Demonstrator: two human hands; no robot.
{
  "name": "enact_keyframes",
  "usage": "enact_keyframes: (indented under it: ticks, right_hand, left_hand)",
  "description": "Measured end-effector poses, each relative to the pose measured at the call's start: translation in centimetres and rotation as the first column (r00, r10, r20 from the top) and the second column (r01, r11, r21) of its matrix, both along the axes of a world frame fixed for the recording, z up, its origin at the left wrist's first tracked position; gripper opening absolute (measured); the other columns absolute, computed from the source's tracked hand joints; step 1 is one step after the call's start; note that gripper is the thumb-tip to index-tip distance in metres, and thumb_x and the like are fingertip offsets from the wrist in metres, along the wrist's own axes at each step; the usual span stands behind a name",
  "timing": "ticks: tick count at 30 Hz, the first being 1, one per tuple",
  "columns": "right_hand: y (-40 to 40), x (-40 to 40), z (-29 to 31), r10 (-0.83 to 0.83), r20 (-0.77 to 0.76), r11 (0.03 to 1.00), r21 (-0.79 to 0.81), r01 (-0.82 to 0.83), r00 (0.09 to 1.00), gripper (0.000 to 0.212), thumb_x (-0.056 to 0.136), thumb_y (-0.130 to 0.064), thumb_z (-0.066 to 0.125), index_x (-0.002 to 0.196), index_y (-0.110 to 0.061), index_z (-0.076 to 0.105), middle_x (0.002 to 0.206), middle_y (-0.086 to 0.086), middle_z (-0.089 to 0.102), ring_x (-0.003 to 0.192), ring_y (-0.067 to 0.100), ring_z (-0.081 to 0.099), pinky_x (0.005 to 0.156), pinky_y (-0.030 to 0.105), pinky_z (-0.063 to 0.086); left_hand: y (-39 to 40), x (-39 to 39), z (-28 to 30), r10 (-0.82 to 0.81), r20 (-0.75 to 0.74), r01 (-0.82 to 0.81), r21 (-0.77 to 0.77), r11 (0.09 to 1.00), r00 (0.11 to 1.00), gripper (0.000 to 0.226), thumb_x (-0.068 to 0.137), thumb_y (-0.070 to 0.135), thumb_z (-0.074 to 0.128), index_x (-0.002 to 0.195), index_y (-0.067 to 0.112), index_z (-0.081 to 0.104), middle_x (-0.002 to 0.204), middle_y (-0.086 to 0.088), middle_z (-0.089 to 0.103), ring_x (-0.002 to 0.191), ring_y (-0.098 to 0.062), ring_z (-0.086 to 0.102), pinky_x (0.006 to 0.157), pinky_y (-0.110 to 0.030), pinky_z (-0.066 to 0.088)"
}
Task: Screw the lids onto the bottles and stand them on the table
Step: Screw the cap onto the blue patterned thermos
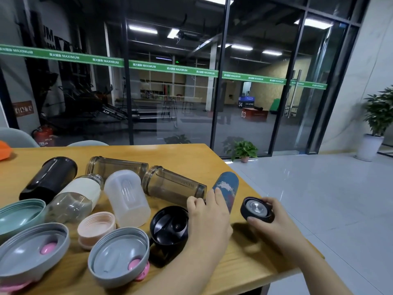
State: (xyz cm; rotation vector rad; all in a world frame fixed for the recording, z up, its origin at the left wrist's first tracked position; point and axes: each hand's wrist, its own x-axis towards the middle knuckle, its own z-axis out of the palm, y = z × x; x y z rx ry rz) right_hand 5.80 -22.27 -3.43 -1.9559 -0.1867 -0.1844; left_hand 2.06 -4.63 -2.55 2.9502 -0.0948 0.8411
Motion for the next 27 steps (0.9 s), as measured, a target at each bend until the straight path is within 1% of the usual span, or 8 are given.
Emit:
enact_keyframes:
  ticks: [4, 6, 9, 12, 16, 21, 24, 27]
  right_hand:
    - [0.4, 0.9, 0.9, -0.038, 0.042, 0.988, 0.151, 0.031, 0.998, 0.045, 0.078, -0.005, 0.075, 0.113, -0.018, 0.051, 0.110, -0.002, 0.060, 0.095, 0.004, 0.059, 0.071, 0.016, 0.045]
    - [0.8, 1.5, 1.2, -0.037, 0.037, 0.977, 0.212, 0.028, 0.999, 0.040, 0.079, -0.006, 0.074, 0.108, -0.021, 0.052, 0.111, 0.000, 0.060, 0.097, 0.007, 0.059, 0.075, 0.020, 0.044]
    - [2.2, 2.4, 1.8, 0.000, 0.010, 0.962, 0.273, -0.003, 1.000, 0.041, 0.078, -0.007, 0.076, 0.112, -0.017, 0.056, 0.113, 0.006, 0.063, 0.101, 0.016, 0.061, 0.082, 0.027, 0.048]
    - [3.8, 3.4, 3.1, 0.103, -0.012, 0.917, 0.387, -0.090, 0.995, 0.033, 0.079, 0.002, 0.070, 0.106, -0.015, 0.063, 0.110, 0.013, 0.067, 0.098, 0.025, 0.064, 0.091, 0.037, 0.051]
    - [7.0, 5.2, 5.0, 0.185, -0.040, 0.861, 0.489, -0.143, 0.982, 0.033, 0.083, 0.007, 0.063, 0.113, -0.007, 0.059, 0.102, 0.011, 0.066, 0.090, 0.020, 0.064, 0.073, 0.020, 0.057]
    - [11.0, 7.0, 6.9, 0.271, -0.045, 0.791, 0.580, -0.196, 0.962, 0.022, 0.087, 0.008, 0.056, 0.104, -0.006, 0.058, 0.102, 0.013, 0.063, 0.091, 0.021, 0.062, 0.079, 0.022, 0.055]
    - [13.0, 8.1, 7.7, 0.306, -0.044, 0.761, 0.612, -0.216, 0.951, 0.021, 0.087, 0.005, 0.058, 0.100, -0.011, 0.055, 0.102, 0.012, 0.062, 0.090, 0.022, 0.064, 0.080, 0.026, 0.056]
    - [14.6, 9.3, 8.0, 0.316, -0.046, 0.762, 0.608, -0.224, 0.948, 0.035, 0.086, 0.000, 0.061, 0.119, -0.003, 0.050, 0.111, 0.018, 0.062, 0.090, 0.023, 0.065, 0.082, 0.030, 0.056]
  left_hand:
    - [0.5, -0.4, 2.0, 0.009, 0.034, -0.004, -0.145, 0.989, 0.999, 0.083, 0.038, 0.046, 0.085, 0.110, 0.008, 0.069, 0.099, -0.003, 0.070, 0.063, -0.021, 0.065, 0.071, -0.041, 0.043]
    - [1.2, -0.7, 3.5, -0.060, 0.050, 0.071, -0.274, 0.959, 0.997, 0.080, 0.061, 0.044, 0.078, 0.130, 0.012, 0.054, 0.122, 0.000, 0.060, 0.092, -0.022, 0.065, 0.080, -0.040, 0.048]
    - [3.2, -0.5, 5.7, -0.163, 0.040, 0.153, -0.615, 0.773, 0.986, 0.075, 0.082, 0.035, 0.065, 0.146, 0.022, 0.029, 0.141, 0.007, 0.039, 0.124, -0.016, 0.044, 0.096, -0.024, 0.034]
    - [5.6, -0.5, 7.4, -0.182, 0.065, 0.168, -0.754, 0.635, 0.981, 0.076, 0.079, 0.034, 0.069, 0.145, 0.028, 0.032, 0.139, 0.008, 0.042, 0.124, -0.013, 0.044, 0.095, -0.021, 0.034]
    - [9.8, 0.0, 8.5, -0.176, 0.081, 0.159, -0.858, 0.488, 0.981, 0.069, 0.078, 0.031, 0.072, 0.140, 0.028, 0.041, 0.120, 0.007, 0.054, 0.107, -0.013, 0.055, 0.089, -0.028, 0.048]
    - [15.4, 1.3, 9.4, -0.174, 0.071, 0.091, -0.990, 0.112, 0.982, 0.043, 0.078, 0.030, 0.069, 0.115, 0.012, 0.058, 0.104, -0.008, 0.064, 0.097, -0.025, 0.063, 0.085, -0.048, 0.055]
    - [18.4, 1.9, 9.7, -0.120, 0.079, 0.075, -0.996, -0.039, 0.990, 0.023, 0.086, 0.026, 0.061, 0.106, 0.015, 0.053, 0.103, -0.010, 0.056, 0.091, -0.026, 0.061, 0.060, -0.036, 0.054]
    - [20.6, 2.3, 10.0, -0.058, 0.099, 0.093, -0.990, -0.103, 0.993, 0.037, 0.075, 0.036, 0.066, 0.105, 0.018, 0.052, 0.114, -0.016, 0.056, 0.097, -0.034, 0.061, 0.051, -0.031, 0.050]
